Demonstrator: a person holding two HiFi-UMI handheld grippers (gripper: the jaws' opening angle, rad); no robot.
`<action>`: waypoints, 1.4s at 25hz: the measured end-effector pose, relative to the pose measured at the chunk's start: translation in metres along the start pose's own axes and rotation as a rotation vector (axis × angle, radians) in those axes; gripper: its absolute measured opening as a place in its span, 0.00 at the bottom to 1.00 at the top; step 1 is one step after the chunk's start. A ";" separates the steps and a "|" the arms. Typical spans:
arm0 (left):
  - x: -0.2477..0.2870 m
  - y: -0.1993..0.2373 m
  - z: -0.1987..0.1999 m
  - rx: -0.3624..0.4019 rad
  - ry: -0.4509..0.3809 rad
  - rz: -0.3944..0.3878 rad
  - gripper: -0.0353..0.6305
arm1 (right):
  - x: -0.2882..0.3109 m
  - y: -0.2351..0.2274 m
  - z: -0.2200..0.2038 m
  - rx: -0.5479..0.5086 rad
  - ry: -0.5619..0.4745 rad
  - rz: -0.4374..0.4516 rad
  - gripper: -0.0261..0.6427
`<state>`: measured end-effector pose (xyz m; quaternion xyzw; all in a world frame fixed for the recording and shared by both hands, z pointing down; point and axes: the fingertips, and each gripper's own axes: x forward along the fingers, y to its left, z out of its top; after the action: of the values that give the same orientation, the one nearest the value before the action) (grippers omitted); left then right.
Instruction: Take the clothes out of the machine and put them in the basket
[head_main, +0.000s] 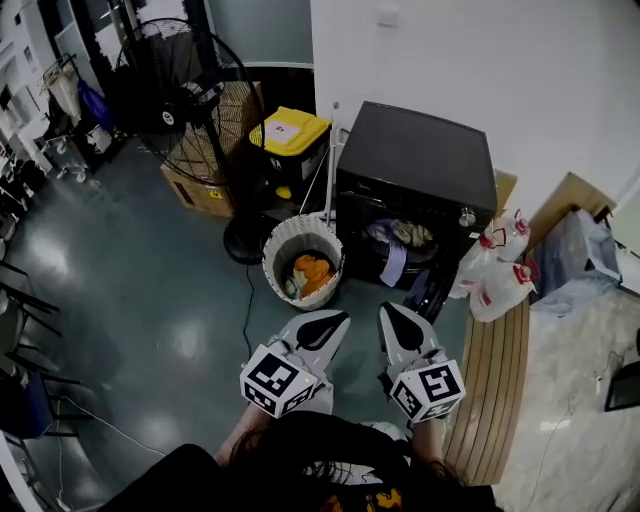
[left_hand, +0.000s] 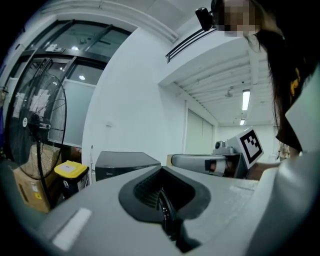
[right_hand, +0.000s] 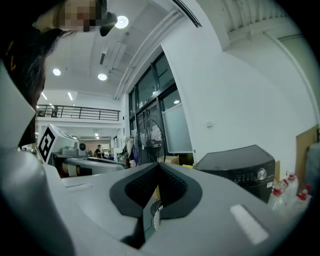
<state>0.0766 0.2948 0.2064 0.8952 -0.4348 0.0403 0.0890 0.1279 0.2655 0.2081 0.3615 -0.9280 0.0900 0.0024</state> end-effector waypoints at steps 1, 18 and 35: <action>0.006 0.012 0.004 0.002 -0.002 -0.013 0.05 | 0.013 -0.003 0.002 0.007 -0.001 -0.003 0.06; 0.071 0.180 -0.002 -0.050 0.043 -0.102 0.05 | 0.163 -0.055 -0.027 0.033 0.111 -0.149 0.06; 0.148 0.179 -0.048 -0.177 0.115 -0.196 0.05 | 0.166 -0.159 -0.087 0.066 0.234 -0.299 0.06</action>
<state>0.0281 0.0815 0.2983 0.9182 -0.3414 0.0444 0.1958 0.1069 0.0538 0.3318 0.4825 -0.8538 0.1607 0.1118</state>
